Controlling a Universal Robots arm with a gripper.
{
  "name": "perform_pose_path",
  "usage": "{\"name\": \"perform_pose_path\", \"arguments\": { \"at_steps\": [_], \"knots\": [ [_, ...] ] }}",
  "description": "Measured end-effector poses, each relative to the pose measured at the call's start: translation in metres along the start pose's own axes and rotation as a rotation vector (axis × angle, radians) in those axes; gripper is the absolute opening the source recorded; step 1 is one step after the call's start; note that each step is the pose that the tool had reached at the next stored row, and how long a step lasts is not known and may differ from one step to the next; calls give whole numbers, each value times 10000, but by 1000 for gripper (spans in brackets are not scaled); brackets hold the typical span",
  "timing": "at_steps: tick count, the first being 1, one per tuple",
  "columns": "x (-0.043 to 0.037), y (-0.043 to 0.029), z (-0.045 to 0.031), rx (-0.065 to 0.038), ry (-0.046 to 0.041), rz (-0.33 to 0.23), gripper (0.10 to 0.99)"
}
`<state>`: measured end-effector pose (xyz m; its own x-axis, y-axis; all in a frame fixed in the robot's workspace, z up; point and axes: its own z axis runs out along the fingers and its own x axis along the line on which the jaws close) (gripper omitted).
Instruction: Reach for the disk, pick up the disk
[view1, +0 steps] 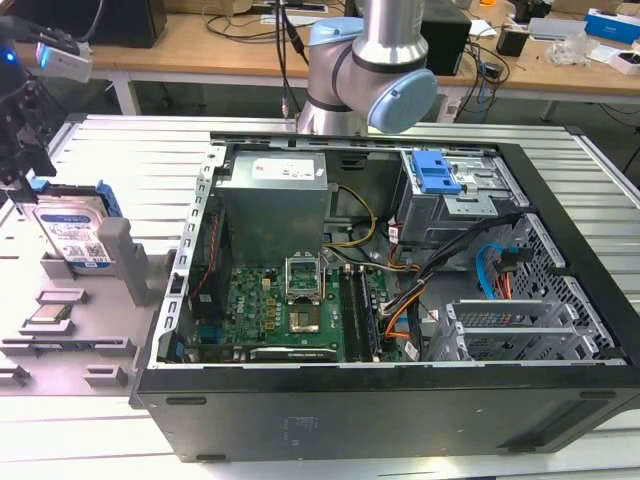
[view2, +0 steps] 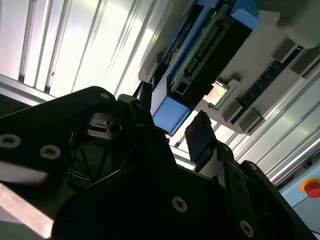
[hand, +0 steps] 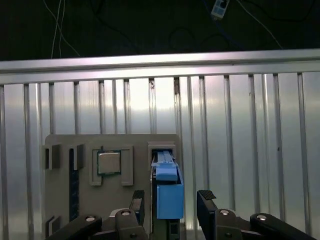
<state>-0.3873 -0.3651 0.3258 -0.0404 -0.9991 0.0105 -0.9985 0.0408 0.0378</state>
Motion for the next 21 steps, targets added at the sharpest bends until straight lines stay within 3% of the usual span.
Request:
{"name": "perform_pose_path", "arguments": {
  "at_steps": [9, 16, 21],
  "knots": [
    [11, -9, 222, 0, 23, 1, 545],
    [50, -14, 320, 0, 25, 0, 545],
    [68, -19, 348, 0, 25, 2, 545]
  ]
}}
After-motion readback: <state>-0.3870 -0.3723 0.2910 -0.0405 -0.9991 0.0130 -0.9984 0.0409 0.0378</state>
